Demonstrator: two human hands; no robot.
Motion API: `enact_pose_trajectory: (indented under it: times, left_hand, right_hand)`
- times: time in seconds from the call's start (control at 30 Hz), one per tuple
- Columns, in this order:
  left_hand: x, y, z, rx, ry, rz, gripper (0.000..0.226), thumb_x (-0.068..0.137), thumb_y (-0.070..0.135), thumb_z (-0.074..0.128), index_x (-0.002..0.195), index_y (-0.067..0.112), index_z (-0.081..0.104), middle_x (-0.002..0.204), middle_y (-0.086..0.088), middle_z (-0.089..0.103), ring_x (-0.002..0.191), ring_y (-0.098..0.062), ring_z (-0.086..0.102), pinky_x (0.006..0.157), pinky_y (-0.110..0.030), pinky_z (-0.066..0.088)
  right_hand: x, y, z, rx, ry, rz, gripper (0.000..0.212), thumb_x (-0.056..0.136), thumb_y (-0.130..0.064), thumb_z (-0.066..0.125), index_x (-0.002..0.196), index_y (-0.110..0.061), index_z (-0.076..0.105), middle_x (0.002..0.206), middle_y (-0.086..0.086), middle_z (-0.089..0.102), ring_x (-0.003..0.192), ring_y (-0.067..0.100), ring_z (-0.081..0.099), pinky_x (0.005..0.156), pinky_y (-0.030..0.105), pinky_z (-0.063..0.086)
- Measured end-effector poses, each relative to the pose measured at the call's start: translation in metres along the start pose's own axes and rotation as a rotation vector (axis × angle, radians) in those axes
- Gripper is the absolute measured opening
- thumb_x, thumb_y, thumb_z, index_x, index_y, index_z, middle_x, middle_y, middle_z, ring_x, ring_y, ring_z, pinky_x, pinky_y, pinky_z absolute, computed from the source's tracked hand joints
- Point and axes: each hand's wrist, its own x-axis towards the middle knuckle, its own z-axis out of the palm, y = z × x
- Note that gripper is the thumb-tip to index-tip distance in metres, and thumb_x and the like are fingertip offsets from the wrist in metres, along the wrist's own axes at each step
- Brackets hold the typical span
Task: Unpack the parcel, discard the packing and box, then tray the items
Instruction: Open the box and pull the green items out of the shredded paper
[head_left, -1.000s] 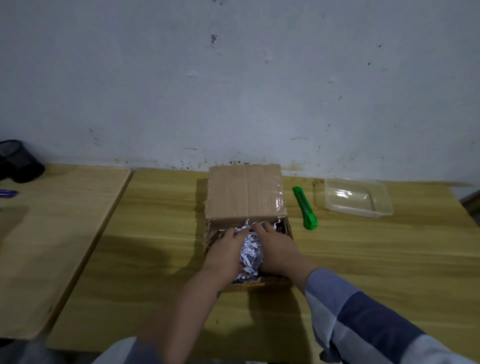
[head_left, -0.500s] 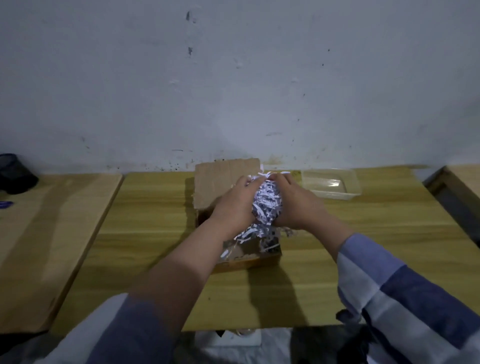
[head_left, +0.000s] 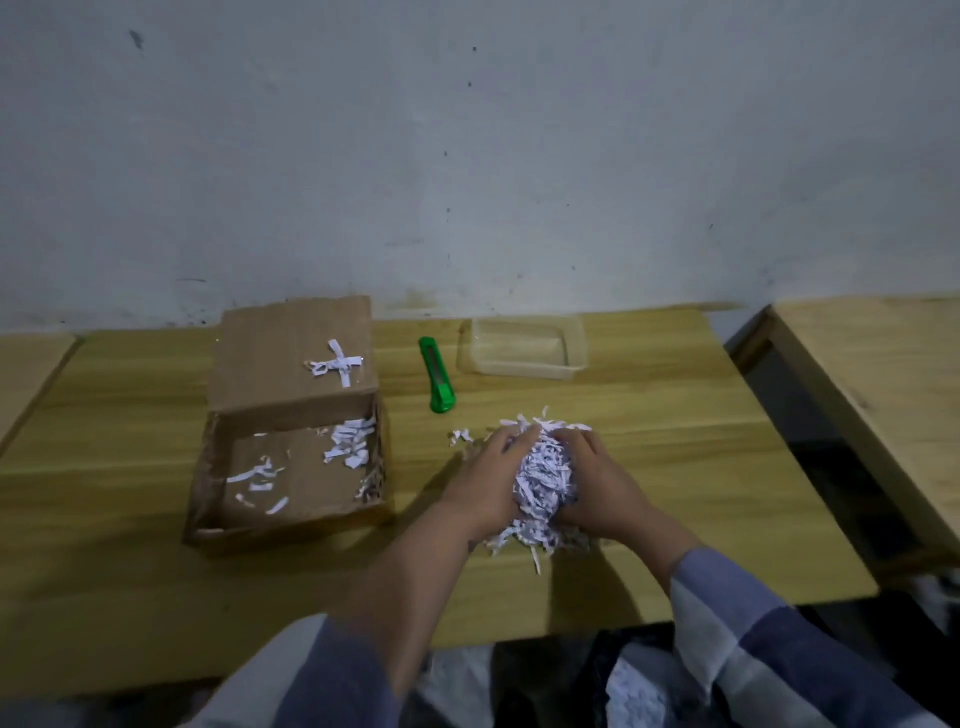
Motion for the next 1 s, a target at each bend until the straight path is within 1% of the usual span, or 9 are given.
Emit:
enact_pose_trajectory:
  times: [0.17, 0.23, 0.33, 0.4, 0.5, 0.6, 0.77, 0.9, 1.0]
  left_hand:
    - [-0.018, 0.008, 0.011, 0.034, -0.04, -0.055, 0.107, 0.075, 0.045, 0.076, 0.15, 0.041, -0.001, 0.16, 0.014, -0.009, 0.146, -0.018, -0.006, 0.118, -0.045, 0.007]
    - [-0.026, 0.008, 0.008, -0.084, 0.013, -0.061, 0.1, 0.072, 0.054, 0.074, 0.149, 0.045, 0.011, 0.159, 0.017, -0.006, 0.145, -0.013, -0.006, 0.118, -0.046, 0.004]
    - [-0.025, 0.007, 0.011, -0.154, 0.168, -0.038, 0.055, 0.083, 0.054, 0.062, 0.133, 0.043, 0.043, 0.156, 0.013, 0.018, 0.145, -0.015, 0.007, 0.118, -0.048, 0.012]
    - [-0.02, 0.011, 0.017, -0.116, 0.206, -0.037, 0.034, 0.09, 0.048, 0.055, 0.123, 0.039, 0.051, 0.152, 0.012, 0.027, 0.144, -0.017, 0.013, 0.117, -0.047, 0.016]
    - [-0.016, 0.016, 0.027, 0.018, 0.144, -0.084, 0.034, 0.094, 0.046, 0.049, 0.127, 0.04, 0.046, 0.156, 0.011, 0.02, 0.146, -0.019, 0.01, 0.117, -0.046, 0.014]
    - [-0.016, 0.012, 0.028, 0.151, 0.133, -0.134, 0.038, 0.094, 0.042, 0.049, 0.132, 0.046, 0.04, 0.159, 0.011, 0.015, 0.146, -0.019, 0.009, 0.117, -0.048, 0.012]
    - [-0.021, 0.002, 0.025, 0.136, 0.158, -0.222, 0.044, 0.094, 0.04, 0.05, 0.136, 0.047, 0.038, 0.159, 0.008, 0.015, 0.147, -0.018, 0.011, 0.116, -0.049, 0.009]
    - [-0.02, 0.011, 0.021, 0.024, 0.251, -0.235, 0.037, 0.091, 0.036, 0.052, 0.127, 0.042, 0.046, 0.158, 0.01, 0.019, 0.147, -0.016, 0.008, 0.118, -0.051, 0.003]
    - [-0.014, 0.025, 0.017, -0.003, 0.334, -0.112, 0.034, 0.091, 0.03, 0.05, 0.123, 0.038, 0.049, 0.156, 0.011, 0.022, 0.146, -0.013, 0.006, 0.118, -0.047, -0.002]
  right_hand:
    - [-0.019, 0.034, -0.007, 0.214, -0.133, 0.009, 0.103, 0.064, -0.019, 0.086, 0.146, -0.033, 0.026, 0.157, 0.006, 0.012, 0.143, 0.019, 0.022, 0.103, 0.02, 0.027]
    - [-0.024, 0.036, -0.02, 0.313, -0.066, 0.015, 0.084, 0.068, -0.016, 0.083, 0.139, -0.032, 0.041, 0.153, 0.007, 0.024, 0.14, 0.019, 0.029, 0.105, 0.019, 0.028]
    - [-0.023, 0.035, -0.025, 0.383, 0.157, -0.006, 0.038, 0.078, -0.012, 0.074, 0.114, -0.025, 0.067, 0.125, 0.002, 0.053, 0.115, 0.015, 0.052, 0.089, 0.008, 0.038]
    - [-0.017, 0.03, -0.013, 0.251, 0.191, -0.027, 0.018, 0.083, -0.013, 0.068, 0.097, -0.023, 0.073, 0.114, 0.001, 0.054, 0.107, 0.02, 0.055, 0.092, 0.019, 0.043]
    - [-0.014, 0.03, 0.009, -0.075, 0.095, -0.098, 0.023, 0.081, -0.018, 0.065, 0.101, -0.029, 0.072, 0.13, 0.005, 0.05, 0.118, 0.027, 0.048, 0.097, 0.04, 0.044]
    - [-0.015, 0.046, 0.001, -0.187, 0.163, -0.033, 0.029, 0.083, -0.019, 0.062, 0.107, -0.032, 0.069, 0.132, 0.003, 0.051, 0.118, 0.028, 0.05, 0.092, 0.039, 0.046]
    - [-0.018, 0.071, -0.018, -0.229, 0.218, 0.131, 0.02, 0.088, -0.036, 0.058, 0.1, -0.028, 0.072, 0.112, 0.002, 0.06, 0.101, 0.03, 0.061, 0.08, 0.036, 0.047]
    - [-0.019, 0.074, -0.028, -0.009, 0.161, 0.174, 0.033, 0.081, -0.027, 0.071, 0.114, -0.031, 0.067, 0.116, 0.001, 0.056, 0.1, 0.025, 0.061, 0.078, 0.03, 0.049]
    - [-0.018, 0.068, -0.034, 0.275, 0.286, 0.125, 0.018, 0.079, -0.01, 0.074, 0.093, -0.022, 0.072, 0.088, -0.007, 0.061, 0.077, 0.003, 0.064, 0.058, 0.007, 0.04]
